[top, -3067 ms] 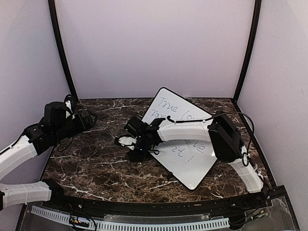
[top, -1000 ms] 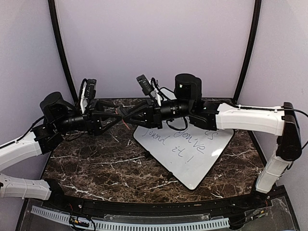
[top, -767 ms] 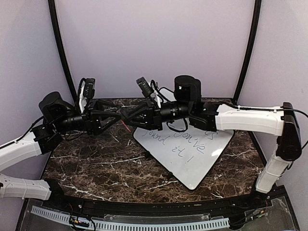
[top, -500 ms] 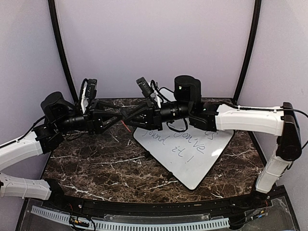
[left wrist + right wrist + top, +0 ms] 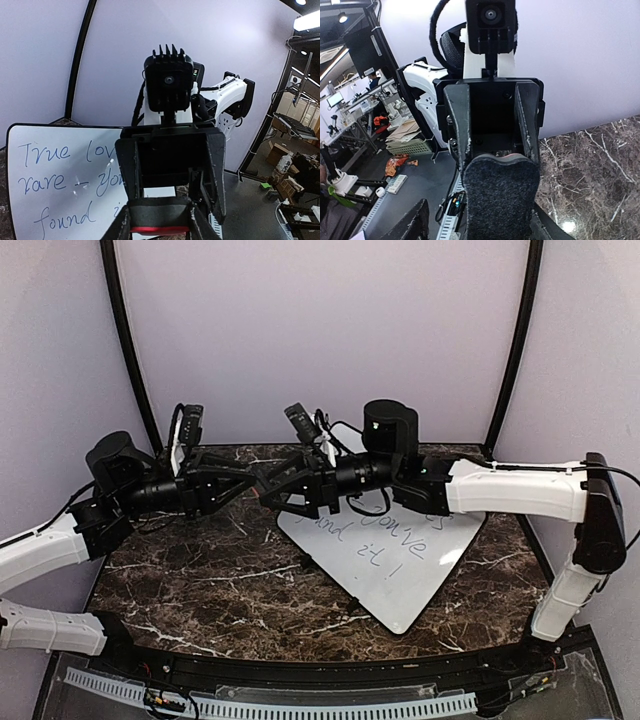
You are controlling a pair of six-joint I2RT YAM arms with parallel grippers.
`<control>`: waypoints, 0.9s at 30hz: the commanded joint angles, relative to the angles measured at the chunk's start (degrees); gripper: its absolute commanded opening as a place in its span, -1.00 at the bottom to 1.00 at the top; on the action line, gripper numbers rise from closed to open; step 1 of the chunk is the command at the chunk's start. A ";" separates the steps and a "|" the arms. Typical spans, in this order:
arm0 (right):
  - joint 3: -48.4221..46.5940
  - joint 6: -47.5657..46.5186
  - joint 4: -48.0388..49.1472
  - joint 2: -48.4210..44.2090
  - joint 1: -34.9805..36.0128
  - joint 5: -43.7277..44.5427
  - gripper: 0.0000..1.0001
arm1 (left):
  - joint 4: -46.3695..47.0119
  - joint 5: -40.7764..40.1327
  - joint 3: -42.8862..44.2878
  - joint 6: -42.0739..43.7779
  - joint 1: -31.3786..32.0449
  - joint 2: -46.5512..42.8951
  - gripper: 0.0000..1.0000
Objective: Erase the whiteboard
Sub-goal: Pass from the right arm to the left, then pass from the left arm to the right
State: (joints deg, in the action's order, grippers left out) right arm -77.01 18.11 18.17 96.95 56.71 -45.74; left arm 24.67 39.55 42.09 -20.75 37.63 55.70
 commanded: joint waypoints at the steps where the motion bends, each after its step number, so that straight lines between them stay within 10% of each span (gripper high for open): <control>1: 3.97 1.07 2.53 -1.06 -1.11 -1.47 0.25 | 2.20 -0.77 -0.04 0.04 0.00 -1.82 -0.38; 27: 7.58 2.76 8.87 -2.64 -1.28 -3.51 0.15 | 0.38 -1.36 -0.07 0.67 -0.07 -2.09 -0.38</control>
State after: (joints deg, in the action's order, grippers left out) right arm -70.78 19.03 21.71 96.73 55.72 -46.96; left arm 24.82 38.44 41.91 -20.91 37.67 54.30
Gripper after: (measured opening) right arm 0.577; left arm 0.312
